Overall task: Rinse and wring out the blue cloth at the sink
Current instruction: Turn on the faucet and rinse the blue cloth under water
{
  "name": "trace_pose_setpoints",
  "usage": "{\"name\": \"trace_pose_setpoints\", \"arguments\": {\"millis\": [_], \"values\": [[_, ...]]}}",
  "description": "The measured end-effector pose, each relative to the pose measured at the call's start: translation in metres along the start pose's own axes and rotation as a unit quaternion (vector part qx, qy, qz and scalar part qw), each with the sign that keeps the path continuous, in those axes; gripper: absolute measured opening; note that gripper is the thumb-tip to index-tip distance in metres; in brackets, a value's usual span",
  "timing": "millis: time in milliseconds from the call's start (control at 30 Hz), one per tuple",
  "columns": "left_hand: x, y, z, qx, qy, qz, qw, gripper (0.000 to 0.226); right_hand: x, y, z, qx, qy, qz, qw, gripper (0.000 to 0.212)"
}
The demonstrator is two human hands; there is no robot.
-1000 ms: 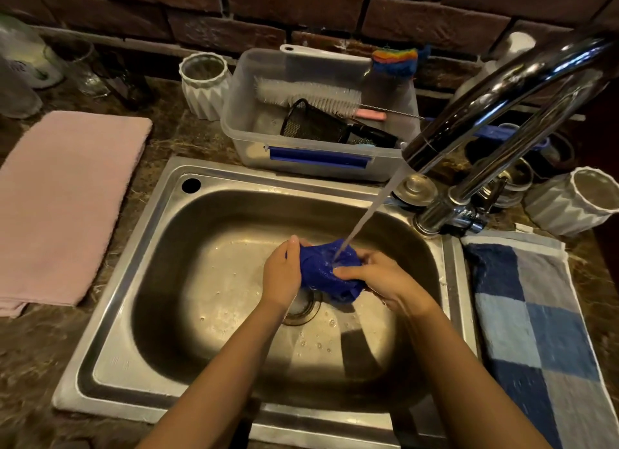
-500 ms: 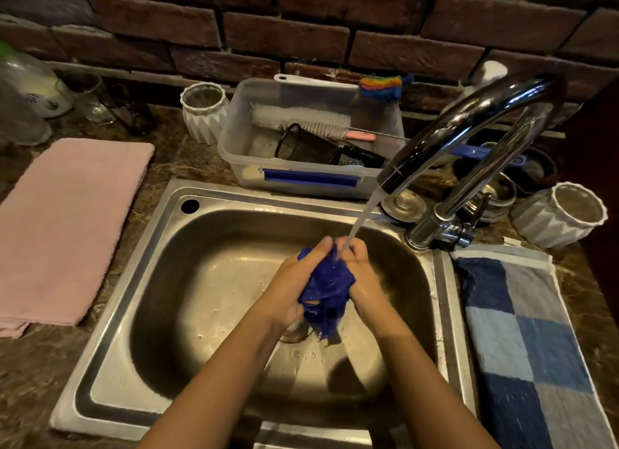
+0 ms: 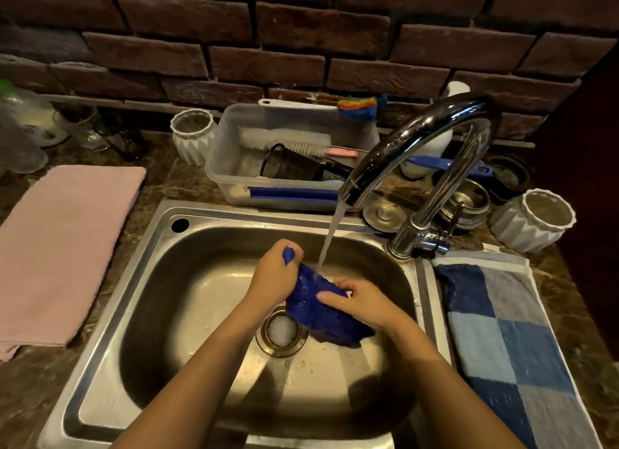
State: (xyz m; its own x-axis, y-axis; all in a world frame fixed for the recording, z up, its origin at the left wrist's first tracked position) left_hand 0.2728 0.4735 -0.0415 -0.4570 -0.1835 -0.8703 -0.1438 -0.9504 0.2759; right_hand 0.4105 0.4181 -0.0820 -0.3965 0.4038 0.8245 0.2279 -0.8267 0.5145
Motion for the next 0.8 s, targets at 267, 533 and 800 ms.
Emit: {"name": "trace_pose_setpoints", "arguments": {"millis": [267, 533, 800], "values": [[0.044, 0.012, -0.032, 0.129, 0.052, 0.224, 0.965, 0.048, 0.026, 0.003, 0.012, -0.193, 0.051, 0.048, 0.979, 0.032], [0.053, 0.020, -0.040, -0.036, 0.260, 0.228, 0.938, 0.032, 0.033, 0.002, -0.017, -0.324, -0.030, -0.038, 0.945, 0.047], [0.057, 0.020, -0.031, -0.095, 0.318, 0.202, 0.921, 0.037, 0.020, -0.001, -0.027, -0.332, -0.060, -0.026, 0.941, 0.044]]}}
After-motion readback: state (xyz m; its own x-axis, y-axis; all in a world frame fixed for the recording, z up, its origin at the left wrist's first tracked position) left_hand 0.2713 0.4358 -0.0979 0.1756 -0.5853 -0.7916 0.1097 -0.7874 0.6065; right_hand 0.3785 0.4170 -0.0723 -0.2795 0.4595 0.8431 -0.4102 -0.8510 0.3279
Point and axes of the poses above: each hand's wrist, its own y-axis away from the middle knuckle, its own z-axis out of the back of the hand, x = y × z, the point moved 8 cm from there along -y, towards the middle knuckle, and after that the axes turned 1 degree about x, right-handed, at the moved point
